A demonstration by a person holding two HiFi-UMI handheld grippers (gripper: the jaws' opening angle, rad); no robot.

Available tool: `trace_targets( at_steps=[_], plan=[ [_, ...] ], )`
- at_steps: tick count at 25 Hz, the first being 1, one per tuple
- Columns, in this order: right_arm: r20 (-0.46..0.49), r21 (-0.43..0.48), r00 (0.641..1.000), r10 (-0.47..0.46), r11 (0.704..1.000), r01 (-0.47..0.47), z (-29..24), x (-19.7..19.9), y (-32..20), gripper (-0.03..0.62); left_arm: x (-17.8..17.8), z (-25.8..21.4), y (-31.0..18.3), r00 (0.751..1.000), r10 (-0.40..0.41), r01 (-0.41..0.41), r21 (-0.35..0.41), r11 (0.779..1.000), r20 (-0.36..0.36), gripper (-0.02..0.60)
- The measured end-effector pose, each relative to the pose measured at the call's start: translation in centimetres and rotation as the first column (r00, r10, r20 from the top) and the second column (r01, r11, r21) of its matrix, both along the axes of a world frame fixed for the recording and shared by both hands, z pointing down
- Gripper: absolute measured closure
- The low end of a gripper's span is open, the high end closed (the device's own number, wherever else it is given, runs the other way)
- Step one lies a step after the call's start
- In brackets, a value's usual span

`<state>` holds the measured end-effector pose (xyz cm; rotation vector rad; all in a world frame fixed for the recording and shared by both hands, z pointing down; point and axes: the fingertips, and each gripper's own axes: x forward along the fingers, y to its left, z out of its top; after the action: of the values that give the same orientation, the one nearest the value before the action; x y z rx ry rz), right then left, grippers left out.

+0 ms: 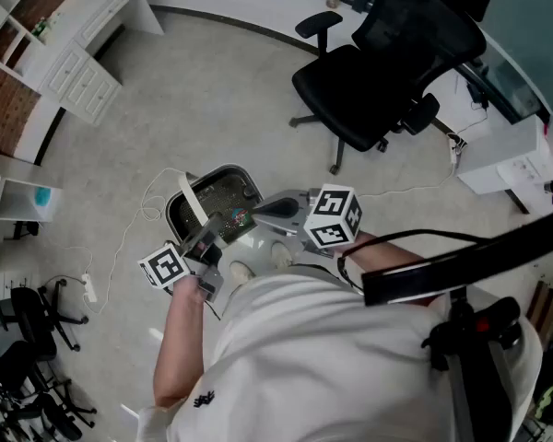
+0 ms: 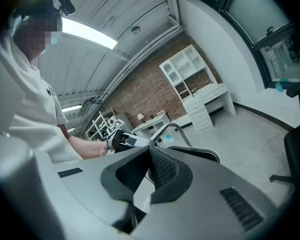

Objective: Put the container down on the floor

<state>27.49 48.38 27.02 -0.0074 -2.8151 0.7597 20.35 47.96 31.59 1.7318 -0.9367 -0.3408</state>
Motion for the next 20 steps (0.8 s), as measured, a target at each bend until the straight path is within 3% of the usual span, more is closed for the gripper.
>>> trace_targets(
  at_steps=[6, 13, 20],
  plan=[
    [-0.022, 0.038, 1.000, 0.011, 0.999, -0.010, 0.6, -0.6, -1.0, 0.579, -0.8, 0.2, -1.9, 0.998, 0.044, -0.047, 0.045, 0.998, 0.053, 0.505],
    [-0.051, 0.071, 0.999, 0.002, 0.997, 0.002, 0.9, -2.1, -3.3, 0.578, -3.0, -0.2, -3.2, 0.998, 0.013, -0.015, 0.041, 0.999, 0.057, 0.505],
    [-0.041, 0.130, 0.998, 0.038, 0.991, -0.033, 0.7, -6.5, -7.8, 0.574, -7.2, 0.6, -7.5, 0.998, 0.028, -0.031, 0.039, 0.999, 0.063, 0.503]
  ],
)
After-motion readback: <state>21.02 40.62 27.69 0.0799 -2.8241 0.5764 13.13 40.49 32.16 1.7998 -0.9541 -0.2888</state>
